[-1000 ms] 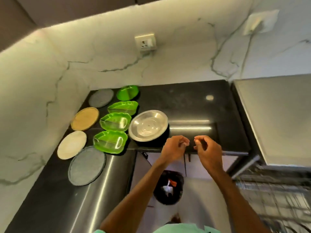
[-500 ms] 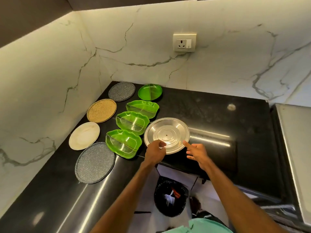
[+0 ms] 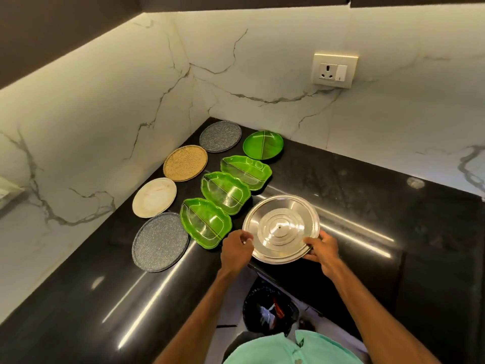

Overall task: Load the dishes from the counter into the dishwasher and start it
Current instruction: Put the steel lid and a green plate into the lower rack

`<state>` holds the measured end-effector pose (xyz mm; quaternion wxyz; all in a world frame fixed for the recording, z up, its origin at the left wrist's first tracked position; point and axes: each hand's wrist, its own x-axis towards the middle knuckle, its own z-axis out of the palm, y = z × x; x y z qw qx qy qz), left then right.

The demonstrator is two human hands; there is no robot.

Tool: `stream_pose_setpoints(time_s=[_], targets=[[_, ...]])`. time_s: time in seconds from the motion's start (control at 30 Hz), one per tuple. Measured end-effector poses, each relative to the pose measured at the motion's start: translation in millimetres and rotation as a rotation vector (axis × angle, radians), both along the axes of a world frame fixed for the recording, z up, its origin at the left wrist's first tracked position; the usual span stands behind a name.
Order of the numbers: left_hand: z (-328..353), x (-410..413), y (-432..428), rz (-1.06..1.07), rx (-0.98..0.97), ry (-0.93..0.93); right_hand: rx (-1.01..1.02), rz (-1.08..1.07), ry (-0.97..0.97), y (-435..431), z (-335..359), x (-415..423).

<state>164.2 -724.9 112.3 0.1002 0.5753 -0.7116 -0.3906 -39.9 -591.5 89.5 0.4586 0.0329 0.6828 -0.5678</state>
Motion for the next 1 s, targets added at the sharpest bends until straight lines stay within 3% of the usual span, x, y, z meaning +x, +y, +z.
stream_pose_setpoints(time_s=[0.1, 0.23, 0.3, 0.5, 0.7, 0.9, 1.0], targets=[[9, 1, -6, 0.359, 0.051, -0.002, -0.009, -0.005, 0.030, 15, 4, -15], [2, 7, -22, 0.852, 0.733, 0.495, -0.066, -0.047, -0.045, 26, 10, -13], [-14, 12, -32, 0.949, 0.819, 0.607, -0.093, -0.041, -0.065, 29, 15, -9], [-49, 25, -64, 1.011, 0.724, 0.725, -0.095, -0.067, -0.051, 35, 24, 6], [-82, 54, -99, 0.949, 0.763, 0.623, -0.104, -0.173, -0.025, 49, 27, 34], [-45, 84, -71, 0.802, 0.886, 0.825, -0.103, -0.331, -0.019, 63, 24, 80], [-29, 109, -45, 0.695, 0.962, 0.806, -0.100, -0.398, -0.022, 71, 16, 114]])
